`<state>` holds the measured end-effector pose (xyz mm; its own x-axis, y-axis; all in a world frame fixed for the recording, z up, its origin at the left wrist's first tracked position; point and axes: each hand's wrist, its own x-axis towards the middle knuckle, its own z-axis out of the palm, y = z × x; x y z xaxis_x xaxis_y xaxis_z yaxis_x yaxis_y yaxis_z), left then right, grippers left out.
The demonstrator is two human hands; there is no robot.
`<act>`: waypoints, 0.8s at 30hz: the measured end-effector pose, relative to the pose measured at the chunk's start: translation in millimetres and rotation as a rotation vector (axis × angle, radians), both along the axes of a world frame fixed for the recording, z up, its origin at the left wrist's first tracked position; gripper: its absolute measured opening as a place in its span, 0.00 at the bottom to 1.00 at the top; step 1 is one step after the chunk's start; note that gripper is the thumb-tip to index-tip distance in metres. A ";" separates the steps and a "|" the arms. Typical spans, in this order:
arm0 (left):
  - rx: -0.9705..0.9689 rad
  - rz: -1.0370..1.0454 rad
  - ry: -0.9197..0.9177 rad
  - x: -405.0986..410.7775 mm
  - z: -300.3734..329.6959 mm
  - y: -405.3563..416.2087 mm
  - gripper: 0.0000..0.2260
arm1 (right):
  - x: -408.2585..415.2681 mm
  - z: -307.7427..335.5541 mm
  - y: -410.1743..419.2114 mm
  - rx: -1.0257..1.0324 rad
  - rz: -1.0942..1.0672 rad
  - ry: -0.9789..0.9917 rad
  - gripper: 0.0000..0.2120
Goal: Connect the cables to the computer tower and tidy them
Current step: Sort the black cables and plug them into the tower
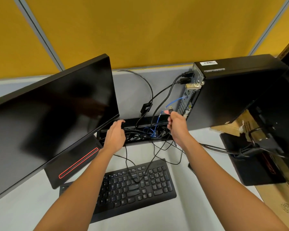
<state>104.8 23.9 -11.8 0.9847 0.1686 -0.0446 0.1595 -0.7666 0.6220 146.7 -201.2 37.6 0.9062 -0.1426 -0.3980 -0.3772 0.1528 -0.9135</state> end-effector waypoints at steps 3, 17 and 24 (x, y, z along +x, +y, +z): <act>-0.038 -0.010 -0.044 9.0 -6.0 -0.5 0.18 | 14.3 -1.4 7.0 0.174 -0.121 0.060 0.10; -0.048 -0.070 -0.097 34.1 -58.8 -0.1 0.10 | 75.0 -13.5 22.0 0.318 -0.584 0.112 0.09; -0.052 -0.091 -0.211 41.3 -86.3 8.0 0.06 | 86.2 -18.2 21.6 0.492 -0.666 0.026 0.15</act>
